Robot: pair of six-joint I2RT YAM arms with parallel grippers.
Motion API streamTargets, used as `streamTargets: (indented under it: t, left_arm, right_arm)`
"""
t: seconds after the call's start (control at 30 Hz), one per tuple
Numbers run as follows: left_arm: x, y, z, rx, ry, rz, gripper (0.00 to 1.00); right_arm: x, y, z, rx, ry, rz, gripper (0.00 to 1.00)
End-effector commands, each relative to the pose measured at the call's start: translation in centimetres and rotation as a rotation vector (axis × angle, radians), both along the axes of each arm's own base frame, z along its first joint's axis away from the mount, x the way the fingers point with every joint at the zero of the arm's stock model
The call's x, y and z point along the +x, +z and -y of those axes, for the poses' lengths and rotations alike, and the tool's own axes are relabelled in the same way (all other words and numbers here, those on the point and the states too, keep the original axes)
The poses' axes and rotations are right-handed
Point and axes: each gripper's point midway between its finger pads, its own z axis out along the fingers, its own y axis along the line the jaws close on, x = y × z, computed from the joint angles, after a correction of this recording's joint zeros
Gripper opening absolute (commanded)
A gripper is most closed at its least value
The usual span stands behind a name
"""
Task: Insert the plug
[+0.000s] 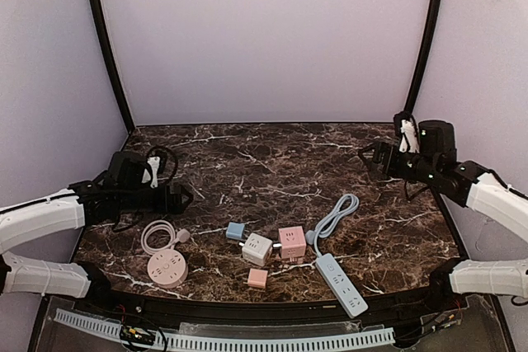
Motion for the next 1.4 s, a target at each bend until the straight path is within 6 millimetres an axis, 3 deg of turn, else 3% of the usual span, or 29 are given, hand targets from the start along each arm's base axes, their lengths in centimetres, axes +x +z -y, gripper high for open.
streamTargets:
  t: [0.0,0.1,0.37,0.5,0.77,0.9,1.03,1.27,1.37]
  left_arm:
    - [-1.2,0.8,5.3,-0.014,-0.228,0.042,0.95]
    - [-2.2,1.0,8.3,0.003,-0.348,0.078,0.95]
    - [-4.6,-0.4,12.6,0.082,-0.533,0.110,0.97]
    - [-6.6,-0.9,14.7,0.123,-0.652,0.128,0.97]
    - [-9.1,-2.6,18.0,0.205,-0.821,0.131,0.99]
    - [-9.1,-3.5,18.5,0.245,-0.868,0.147,0.99]
    - [-8.7,-3.7,18.8,0.301,-0.921,0.222,0.99]
    - [-10.1,-1.4,18.5,0.277,-1.021,0.334,0.99]
    - [-10.4,-0.8,18.3,0.273,-1.040,0.354,0.99]
  right_arm:
    - [-0.9,-1.1,-3.5,-0.051,0.117,-0.069,0.99]
    - [-1.5,-2.3,-4.8,-0.101,0.138,-0.112,0.99]
    - [-3.4,-4.3,-6.7,-0.302,0.166,-0.234,0.99]
    - [-6.0,-6.6,-8.3,-0.387,0.242,-0.312,0.99]
    - [-12.3,-10.7,-9.0,-0.502,0.386,-0.483,0.99]
    - [-15.6,-12.4,-9.7,-0.529,0.474,-0.550,0.99]
    - [-17.3,-14.1,-9.8,-0.551,0.503,-0.600,0.99]
    - [-20.3,-17.3,-10.6,-0.638,0.545,-0.683,0.99]
    - [-20.5,-18.4,-10.5,-0.670,0.530,-0.702,0.99]
